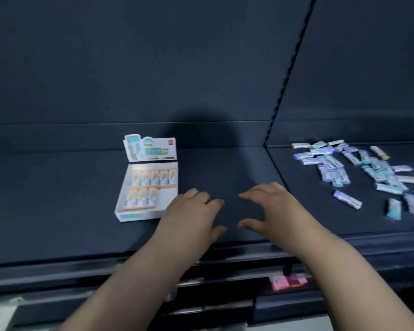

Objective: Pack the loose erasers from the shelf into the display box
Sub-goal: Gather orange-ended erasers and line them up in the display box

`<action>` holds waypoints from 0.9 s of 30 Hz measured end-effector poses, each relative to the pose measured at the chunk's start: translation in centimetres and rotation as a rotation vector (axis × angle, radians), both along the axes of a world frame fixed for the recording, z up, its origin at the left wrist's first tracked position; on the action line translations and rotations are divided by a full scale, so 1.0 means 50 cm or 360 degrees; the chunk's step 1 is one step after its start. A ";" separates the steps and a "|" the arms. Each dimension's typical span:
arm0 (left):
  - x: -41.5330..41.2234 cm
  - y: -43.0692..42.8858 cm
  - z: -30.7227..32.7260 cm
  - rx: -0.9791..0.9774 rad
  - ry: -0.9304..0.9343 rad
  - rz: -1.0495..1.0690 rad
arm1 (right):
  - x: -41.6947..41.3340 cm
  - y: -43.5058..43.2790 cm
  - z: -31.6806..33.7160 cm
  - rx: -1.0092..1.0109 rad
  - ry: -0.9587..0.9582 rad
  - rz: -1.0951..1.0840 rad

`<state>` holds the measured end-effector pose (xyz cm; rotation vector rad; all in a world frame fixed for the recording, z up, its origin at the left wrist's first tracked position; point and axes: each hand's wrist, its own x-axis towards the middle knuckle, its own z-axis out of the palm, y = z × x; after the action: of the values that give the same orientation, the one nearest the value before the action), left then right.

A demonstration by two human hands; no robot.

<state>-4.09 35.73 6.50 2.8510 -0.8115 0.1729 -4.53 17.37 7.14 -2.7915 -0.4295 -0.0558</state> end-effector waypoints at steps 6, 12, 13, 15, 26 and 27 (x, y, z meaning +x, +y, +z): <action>-0.063 -0.174 -0.014 -0.0023 -0.0037 0.0056 | -0.066 -0.182 0.000 -0.0027 0.0006 0.0003; -0.064 -0.276 -0.016 -0.0036 -0.0011 0.0044 | -0.083 -0.289 0.005 0.0049 -0.0006 -0.0087; -0.057 -0.289 -0.019 -0.0033 -0.0002 0.0041 | -0.080 -0.302 0.001 0.0051 -0.0002 -0.0108; -0.040 -0.313 -0.025 -0.0025 0.0019 0.0024 | -0.070 -0.327 -0.010 0.0064 -0.0009 -0.0145; 0.105 -0.414 -0.036 -0.0029 0.0008 -0.0153 | 0.036 -0.425 -0.012 0.0077 -0.0058 -0.0369; 0.116 -0.423 -0.038 -0.0022 0.0002 -0.0171 | 0.042 -0.432 -0.016 0.0084 -0.0055 -0.0388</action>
<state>1.73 14.57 4.58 2.7855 -0.9565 0.1620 -2.45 -4.25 6.31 -2.7788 -0.0922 -0.1675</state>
